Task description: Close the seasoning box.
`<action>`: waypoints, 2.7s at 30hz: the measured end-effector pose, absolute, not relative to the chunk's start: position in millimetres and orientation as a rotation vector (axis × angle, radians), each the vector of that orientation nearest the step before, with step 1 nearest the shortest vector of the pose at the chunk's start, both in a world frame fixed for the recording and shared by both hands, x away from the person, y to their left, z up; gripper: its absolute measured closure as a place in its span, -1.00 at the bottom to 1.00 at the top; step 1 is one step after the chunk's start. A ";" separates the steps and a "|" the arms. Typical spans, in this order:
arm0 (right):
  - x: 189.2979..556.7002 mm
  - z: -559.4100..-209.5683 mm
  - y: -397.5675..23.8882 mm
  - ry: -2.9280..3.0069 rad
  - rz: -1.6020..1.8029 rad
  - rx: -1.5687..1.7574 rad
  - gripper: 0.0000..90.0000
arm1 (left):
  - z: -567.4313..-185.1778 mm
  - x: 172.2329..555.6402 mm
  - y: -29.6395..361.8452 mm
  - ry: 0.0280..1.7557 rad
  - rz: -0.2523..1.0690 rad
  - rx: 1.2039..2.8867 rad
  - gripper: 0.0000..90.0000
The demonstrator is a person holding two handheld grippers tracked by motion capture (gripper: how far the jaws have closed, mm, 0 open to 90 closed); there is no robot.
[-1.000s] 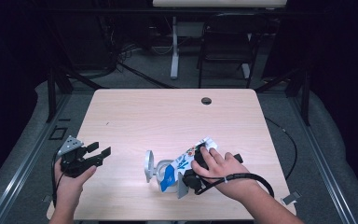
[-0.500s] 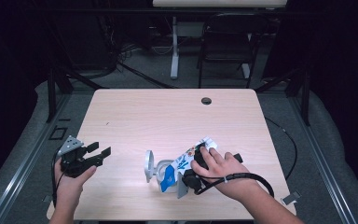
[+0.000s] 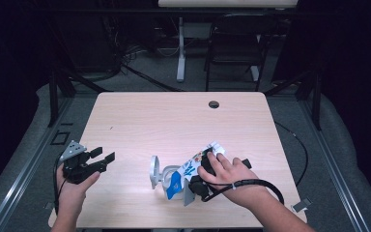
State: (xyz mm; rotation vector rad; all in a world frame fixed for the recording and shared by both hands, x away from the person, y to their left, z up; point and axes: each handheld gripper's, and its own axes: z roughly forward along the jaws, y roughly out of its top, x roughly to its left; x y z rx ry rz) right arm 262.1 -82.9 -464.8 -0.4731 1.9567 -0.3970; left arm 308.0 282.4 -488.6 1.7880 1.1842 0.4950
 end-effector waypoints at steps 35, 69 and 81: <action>261.3 -463.6 -82.2 1.942 -0.388 -0.485 0.51 | -489.3 308.1 282.4 1.184 0.499 1.780 -0.07; 260.1 -460.9 -81.5 1.921 -0.392 -0.490 0.57 | -489.9 308.2 282.8 1.186 0.498 1.778 -0.07; 260.3 -458.6 -81.1 1.910 -0.396 -0.492 0.57 | -490.0 308.2 282.8 1.187 0.499 1.778 -0.07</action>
